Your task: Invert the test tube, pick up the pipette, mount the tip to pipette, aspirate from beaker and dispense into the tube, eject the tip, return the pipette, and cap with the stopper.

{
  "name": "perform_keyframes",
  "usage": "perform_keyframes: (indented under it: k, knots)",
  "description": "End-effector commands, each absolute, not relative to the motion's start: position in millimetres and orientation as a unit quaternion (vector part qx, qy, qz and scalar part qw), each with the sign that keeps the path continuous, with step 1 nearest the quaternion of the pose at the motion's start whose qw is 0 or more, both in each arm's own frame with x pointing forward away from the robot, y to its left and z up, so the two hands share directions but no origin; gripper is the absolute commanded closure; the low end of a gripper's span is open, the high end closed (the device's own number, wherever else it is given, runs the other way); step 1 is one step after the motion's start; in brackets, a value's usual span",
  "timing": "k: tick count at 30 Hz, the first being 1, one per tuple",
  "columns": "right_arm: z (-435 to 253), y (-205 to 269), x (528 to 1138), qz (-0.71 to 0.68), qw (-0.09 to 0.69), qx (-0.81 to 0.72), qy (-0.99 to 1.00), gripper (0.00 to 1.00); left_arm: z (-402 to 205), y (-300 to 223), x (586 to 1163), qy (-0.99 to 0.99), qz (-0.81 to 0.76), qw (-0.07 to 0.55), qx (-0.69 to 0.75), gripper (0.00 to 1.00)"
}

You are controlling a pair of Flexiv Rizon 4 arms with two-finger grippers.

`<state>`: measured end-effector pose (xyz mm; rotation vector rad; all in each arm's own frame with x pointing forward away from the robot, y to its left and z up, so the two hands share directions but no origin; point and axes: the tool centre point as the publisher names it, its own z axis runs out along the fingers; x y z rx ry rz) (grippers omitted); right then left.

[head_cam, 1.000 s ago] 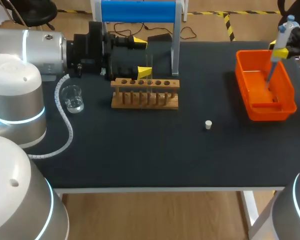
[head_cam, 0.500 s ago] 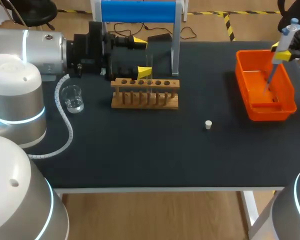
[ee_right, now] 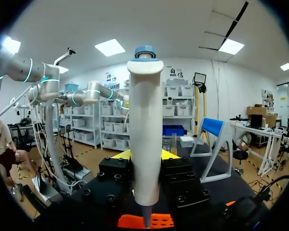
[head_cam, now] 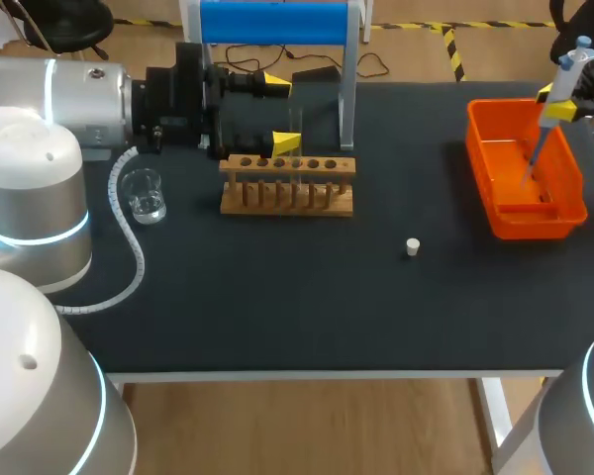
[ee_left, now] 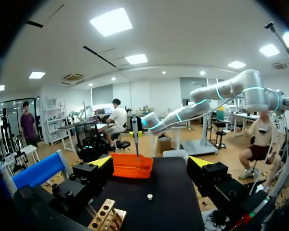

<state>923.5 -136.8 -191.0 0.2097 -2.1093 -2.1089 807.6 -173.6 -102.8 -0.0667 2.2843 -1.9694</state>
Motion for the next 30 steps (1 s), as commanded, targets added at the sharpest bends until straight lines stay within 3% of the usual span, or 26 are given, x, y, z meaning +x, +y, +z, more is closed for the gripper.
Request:
perform_keyframes:
  k: [1,23,30]
  knots:
    - [-191.3,-137.6,924.5,-0.703,0.077,0.071,-0.704,1.00,-103.5,-174.2,807.7,0.755,-0.652,0.063,-0.022,0.00]
    - [-191.3,-137.6,924.5,-0.703,0.077,0.071,-0.704,1.00,-103.5,-174.2,807.7,0.755,-0.652,0.063,-0.022,0.00]
    - [-191.3,-137.6,924.5,-0.703,0.077,0.071,-0.704,1.00,-82.1,-202.9,814.9,0.763,-0.642,0.074,-0.016,0.00]
